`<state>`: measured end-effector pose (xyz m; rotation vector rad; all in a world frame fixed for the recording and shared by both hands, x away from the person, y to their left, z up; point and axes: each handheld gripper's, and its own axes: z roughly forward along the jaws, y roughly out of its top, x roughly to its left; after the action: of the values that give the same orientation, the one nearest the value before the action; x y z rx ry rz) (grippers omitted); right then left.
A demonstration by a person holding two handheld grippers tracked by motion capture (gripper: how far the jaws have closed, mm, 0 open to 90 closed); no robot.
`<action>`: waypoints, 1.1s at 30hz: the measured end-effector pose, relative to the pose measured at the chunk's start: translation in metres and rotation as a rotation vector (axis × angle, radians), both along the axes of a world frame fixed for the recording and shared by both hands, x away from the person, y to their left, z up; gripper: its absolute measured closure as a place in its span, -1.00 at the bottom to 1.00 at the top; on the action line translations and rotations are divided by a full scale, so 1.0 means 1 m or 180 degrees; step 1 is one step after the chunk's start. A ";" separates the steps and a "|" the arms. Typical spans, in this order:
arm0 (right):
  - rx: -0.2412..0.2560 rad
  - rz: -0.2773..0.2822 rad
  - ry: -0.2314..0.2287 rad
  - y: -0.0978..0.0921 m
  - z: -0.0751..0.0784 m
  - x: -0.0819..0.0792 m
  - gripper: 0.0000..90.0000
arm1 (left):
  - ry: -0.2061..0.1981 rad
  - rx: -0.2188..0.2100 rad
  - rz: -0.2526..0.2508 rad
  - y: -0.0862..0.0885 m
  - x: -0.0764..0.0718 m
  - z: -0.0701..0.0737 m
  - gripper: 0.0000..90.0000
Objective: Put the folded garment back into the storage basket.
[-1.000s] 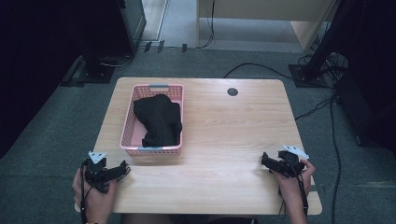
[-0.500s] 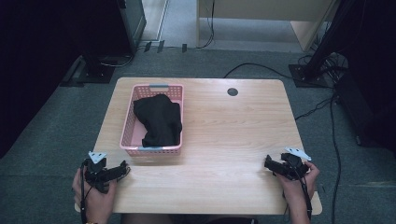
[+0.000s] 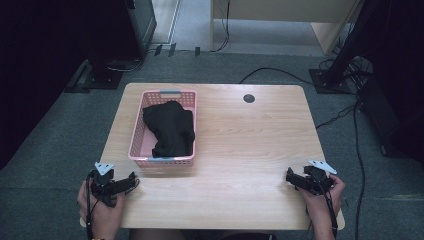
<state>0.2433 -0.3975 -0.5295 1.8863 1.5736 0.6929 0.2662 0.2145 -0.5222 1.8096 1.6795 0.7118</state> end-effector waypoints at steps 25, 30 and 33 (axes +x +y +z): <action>-0.0004 0.0063 0.0001 -0.006 0.000 -0.008 -0.99 | 0.0000 -0.0001 -0.0003 0.000 0.000 0.000 -1.00; -0.0006 0.0063 0.0000 -0.006 0.000 -0.008 -0.99 | 0.0000 0.0000 -0.0004 0.000 0.000 0.000 -1.00; -0.0007 0.0064 -0.0001 -0.006 0.000 -0.008 -0.99 | 0.0001 -0.0001 -0.0004 0.000 0.000 0.000 -1.00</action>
<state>0.2350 -0.4034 -0.5296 1.8711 1.5946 0.6997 0.2663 0.2145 -0.5222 1.8106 1.6782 0.7109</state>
